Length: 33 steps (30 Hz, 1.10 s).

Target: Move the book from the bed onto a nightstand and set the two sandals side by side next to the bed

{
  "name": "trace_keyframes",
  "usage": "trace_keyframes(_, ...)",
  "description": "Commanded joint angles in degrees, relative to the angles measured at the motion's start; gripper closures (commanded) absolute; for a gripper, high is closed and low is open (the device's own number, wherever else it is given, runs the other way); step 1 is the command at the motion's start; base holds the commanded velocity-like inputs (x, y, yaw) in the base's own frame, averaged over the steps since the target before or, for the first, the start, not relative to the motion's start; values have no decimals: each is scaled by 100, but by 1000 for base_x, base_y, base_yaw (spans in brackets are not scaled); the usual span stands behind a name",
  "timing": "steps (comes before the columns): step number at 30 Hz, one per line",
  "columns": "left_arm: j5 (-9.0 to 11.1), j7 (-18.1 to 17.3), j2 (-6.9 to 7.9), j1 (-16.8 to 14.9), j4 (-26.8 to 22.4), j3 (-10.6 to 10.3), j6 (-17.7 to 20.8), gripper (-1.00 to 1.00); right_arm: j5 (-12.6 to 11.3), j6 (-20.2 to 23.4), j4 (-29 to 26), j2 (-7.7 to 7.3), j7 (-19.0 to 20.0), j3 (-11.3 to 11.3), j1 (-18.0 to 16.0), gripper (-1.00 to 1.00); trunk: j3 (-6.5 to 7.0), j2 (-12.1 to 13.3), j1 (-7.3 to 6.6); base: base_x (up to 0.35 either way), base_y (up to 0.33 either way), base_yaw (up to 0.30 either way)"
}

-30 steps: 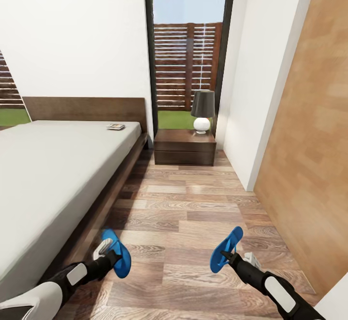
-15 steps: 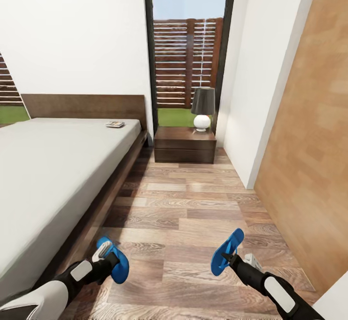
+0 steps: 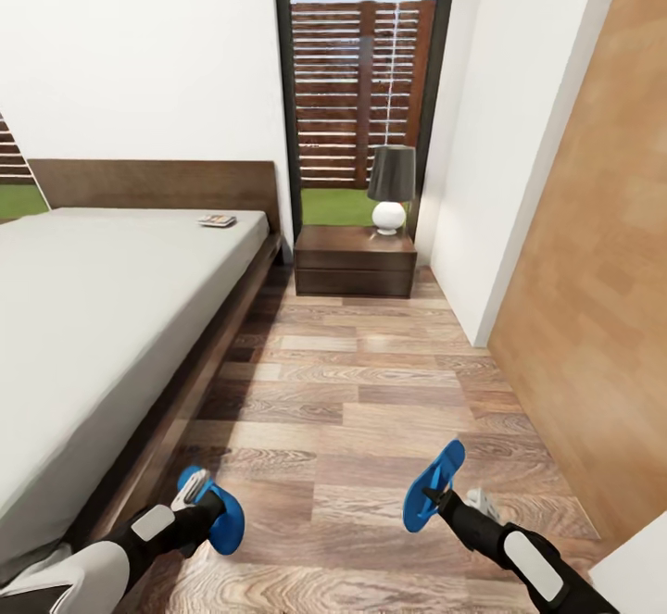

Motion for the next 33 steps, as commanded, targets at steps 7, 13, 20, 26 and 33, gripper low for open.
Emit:
trace_keyframes(7, -9, -13, 26, -6, 1, 52, 28, 100, -51, -7, -4, -6, 2, 292, -6, 100, -160, -12, 16, 0, 0, 0)
trace_keyframes(13, -8, -13, 36, -4, 3, 52, 28, 100, -51, -9, -5, -6, 1, 323, -7, 100, -293, -20, 32, 0, 0, 0)
trace_keyframes(20, -4, -8, 26, -4, 3, 78, 6, 100, -52, -6, -6, -6, 14, 332, -7, 100, -448, -29, 50, 0, 0, 0)
trace_keyframes(26, -3, -5, -2, -3, -1, 349, -20, 100, -52, -11, -50, 17, 59, 362, -7, 100, -581, -37, 65, 0, 0, 0)
trace_keyframes(33, -13, 3, -14, -2, -17, 684, -54, 100, -52, -7, -853, 9, 140, 329, -10, 100, -736, -47, 83, 0, 0, 0)
